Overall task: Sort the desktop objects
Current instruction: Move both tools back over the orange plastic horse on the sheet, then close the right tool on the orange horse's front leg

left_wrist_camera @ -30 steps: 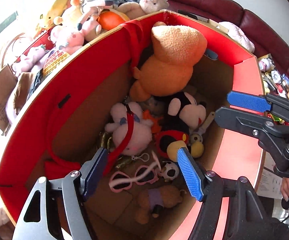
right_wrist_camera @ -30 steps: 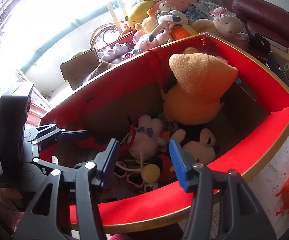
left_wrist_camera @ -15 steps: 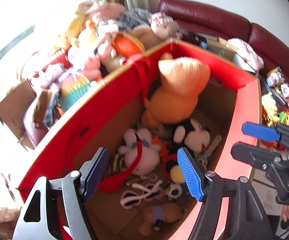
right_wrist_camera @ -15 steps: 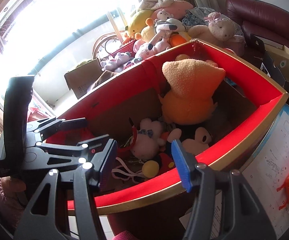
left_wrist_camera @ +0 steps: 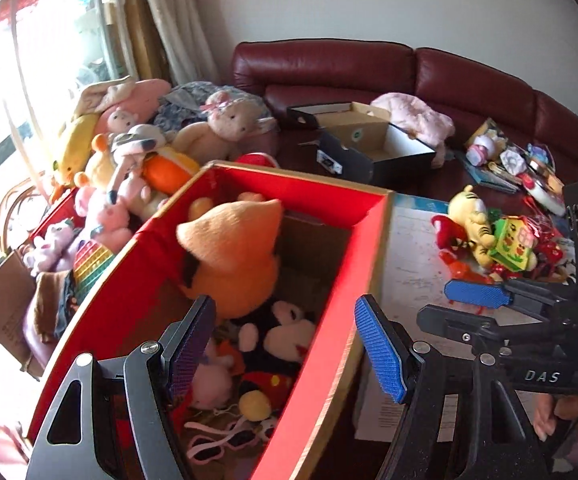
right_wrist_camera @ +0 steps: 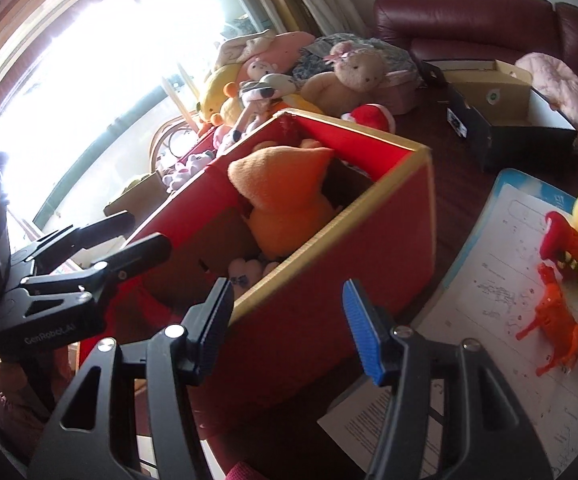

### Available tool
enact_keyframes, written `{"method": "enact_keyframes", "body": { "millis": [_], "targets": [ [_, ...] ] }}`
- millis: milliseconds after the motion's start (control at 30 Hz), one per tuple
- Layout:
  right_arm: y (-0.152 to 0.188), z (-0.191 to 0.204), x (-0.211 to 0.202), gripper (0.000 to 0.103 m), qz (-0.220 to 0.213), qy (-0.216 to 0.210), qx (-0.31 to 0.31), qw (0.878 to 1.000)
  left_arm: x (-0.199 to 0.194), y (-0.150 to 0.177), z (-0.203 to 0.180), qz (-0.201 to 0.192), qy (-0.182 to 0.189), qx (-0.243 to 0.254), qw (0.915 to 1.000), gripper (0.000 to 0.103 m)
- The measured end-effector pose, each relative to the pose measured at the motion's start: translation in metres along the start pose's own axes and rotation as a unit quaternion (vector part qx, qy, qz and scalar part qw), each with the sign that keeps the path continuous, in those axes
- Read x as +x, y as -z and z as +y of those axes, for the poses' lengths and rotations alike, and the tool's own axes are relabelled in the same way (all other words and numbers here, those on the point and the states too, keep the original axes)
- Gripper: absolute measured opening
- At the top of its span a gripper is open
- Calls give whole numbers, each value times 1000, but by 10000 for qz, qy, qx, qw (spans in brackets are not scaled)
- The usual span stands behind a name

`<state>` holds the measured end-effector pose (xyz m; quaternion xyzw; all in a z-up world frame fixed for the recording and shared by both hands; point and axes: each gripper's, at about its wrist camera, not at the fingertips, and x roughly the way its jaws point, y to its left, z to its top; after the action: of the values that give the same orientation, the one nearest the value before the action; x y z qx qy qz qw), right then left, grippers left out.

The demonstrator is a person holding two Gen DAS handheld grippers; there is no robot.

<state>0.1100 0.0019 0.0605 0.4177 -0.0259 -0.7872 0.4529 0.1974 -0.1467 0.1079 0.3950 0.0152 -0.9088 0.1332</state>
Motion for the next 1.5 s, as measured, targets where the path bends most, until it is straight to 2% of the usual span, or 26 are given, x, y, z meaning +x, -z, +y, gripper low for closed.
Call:
{"method": "enact_keyframes", "body": {
  "millis": [167, 333, 500, 700, 867, 1033, 1267, 1400, 1500],
  "targets": [
    [29, -80, -27, 57, 26, 726, 760, 9945, 25, -10, -68, 166, 543, 587, 9967, 73],
    [67, -164, -52, 58, 172, 1515, 1748, 9727, 69, -6, -137, 487, 970, 1282, 9858, 73],
    [95, -217, -64, 58, 268, 1801, 2409, 9533, 122, -3, -190, 914, 1260, 1758, 9720, 73],
    [99, -240, -56, 58, 415, 1683, 2800, 9442, 176, -12, -217, 1340, 1488, 2056, 9579, 72],
    [88, -248, -44, 57, 483, 1553, 2875, 9439, 207, -19, -230, 1558, 1627, 2238, 9482, 72],
    [75, -256, -30, 52, 548, 1525, 2835, 9452, 222, -20, -242, 1603, 1649, 2471, 9413, 72],
    [72, -270, -13, 51, 709, 1645, 2924, 9394, 236, -15, -258, 1627, 1682, 2834, 9300, 72],
    [72, -276, -5, 40, 749, 1628, 2918, 9395, 247, -16, -260, 1749, 1802, 2773, 9274, 62],
    [73, -281, -2, 40, 759, 1552, 2978, 9389, 255, -15, -260, 1808, 1841, 2744, 9264, 59]
  ]
}}
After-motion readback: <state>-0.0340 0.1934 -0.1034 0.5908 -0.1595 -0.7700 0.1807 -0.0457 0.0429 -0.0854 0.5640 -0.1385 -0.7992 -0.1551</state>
